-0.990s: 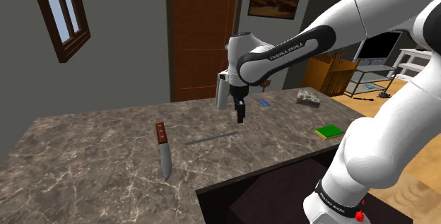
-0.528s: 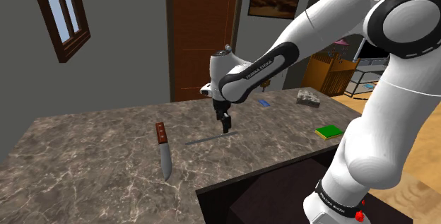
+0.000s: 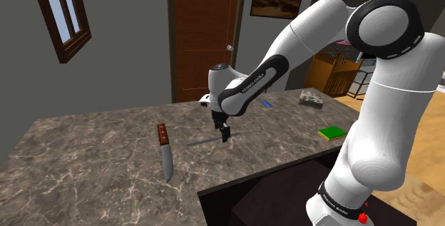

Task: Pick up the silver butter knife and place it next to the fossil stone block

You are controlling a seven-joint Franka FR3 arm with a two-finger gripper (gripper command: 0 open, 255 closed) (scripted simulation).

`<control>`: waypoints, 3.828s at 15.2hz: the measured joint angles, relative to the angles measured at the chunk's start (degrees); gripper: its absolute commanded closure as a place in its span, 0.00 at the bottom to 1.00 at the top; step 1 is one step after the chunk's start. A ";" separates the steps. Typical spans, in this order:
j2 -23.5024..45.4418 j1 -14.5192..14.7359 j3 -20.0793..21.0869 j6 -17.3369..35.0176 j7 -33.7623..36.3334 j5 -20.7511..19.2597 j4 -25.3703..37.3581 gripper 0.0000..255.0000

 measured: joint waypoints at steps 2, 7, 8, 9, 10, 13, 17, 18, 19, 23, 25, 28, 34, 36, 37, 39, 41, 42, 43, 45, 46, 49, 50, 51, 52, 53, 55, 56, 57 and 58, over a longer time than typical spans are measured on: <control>0.97 -0.03 -0.10 1.03 0.22 -0.29 -0.07 0.00; 1.18 -0.05 -0.14 1.33 0.25 -0.37 -0.13 0.00; 1.18 -0.05 -0.14 1.33 0.25 -0.37 -0.13 1.00; 1.18 -0.05 -0.14 1.33 0.25 -0.37 -0.13 1.00; 1.18 -0.05 -0.14 1.33 0.25 -0.37 -0.13 1.00; 1.17 -0.06 -0.14 1.34 0.25 -0.37 -0.12 1.00; 1.17 -0.05 -0.14 1.34 0.26 -0.37 -0.13 1.00; 1.18 -0.05 -0.14 1.34 0.26 -0.37 -0.13 1.00; 0.90 -0.06 -0.11 1.00 0.15 -0.27 -0.06 1.00; -1.35 -0.04 0.10 -1.77 -0.58 0.48 0.51 1.00; -2.73 -0.07 0.14 -3.07 -0.99 0.82 0.47 1.00; -4.28 0.01 0.28 -5.24 -1.45 1.33 1.10 1.00; -7.50 0.04 0.36 -9.82 -2.58 2.23 2.54 1.00; -8.44 0.00 0.32 -11.29 -3.02 2.48 3.10 1.00; -8.82 0.05 0.37 -12.01 -3.08 2.60 3.44 1.00; -9.86 0.08 0.39 -13.62 -3.42 2.84 4.05 1.00; -10.78 0.16 0.47 -15.23 -3.62 3.08 4.74 1.00; -11.19 0.18 0.48 -15.96 -3.74 3.18 5.07 1.00; -11.52 0.12 0.40 -16.70 -4.03 3.26 5.50 1.00; -12.41 0.21 0.48 -18.14 -4.14 3.46 6.05 1.00; -12.73 0.23 0.50 -18.93 -4.27 3.54 6.52 1.00; -14.63 -0.41 -0.28 -19.63 -5.75 3.46 5.51 1.00; -16.25 -0.93 -0.93 -19.62 -6.81 3.32 4.02 1.00; -17.25 -1.40 -1.51 -19.50 -7.74 3.14 3.04 1.00; -18.39 -2.12 -2.44 -19.25 -9.15 2.84 1.83 1.00; -19.53 -2.71 -3.18 -18.84 -10.26 2.54 0.44 1.00; -21.81 -3.90 -4.72 -18.24 -12.48 1.83 -2.12 1.00; -22.57 -4.52 -5.55 -18.21 -13.71 1.48 -2.73 1.00; -24.33 -5.13 -6.29 -18.17 -14.75 1.05 -4.36 1.00; -25.04 -5.93 -7.35 -17.93 -16.21 0.52 -5.05 1.00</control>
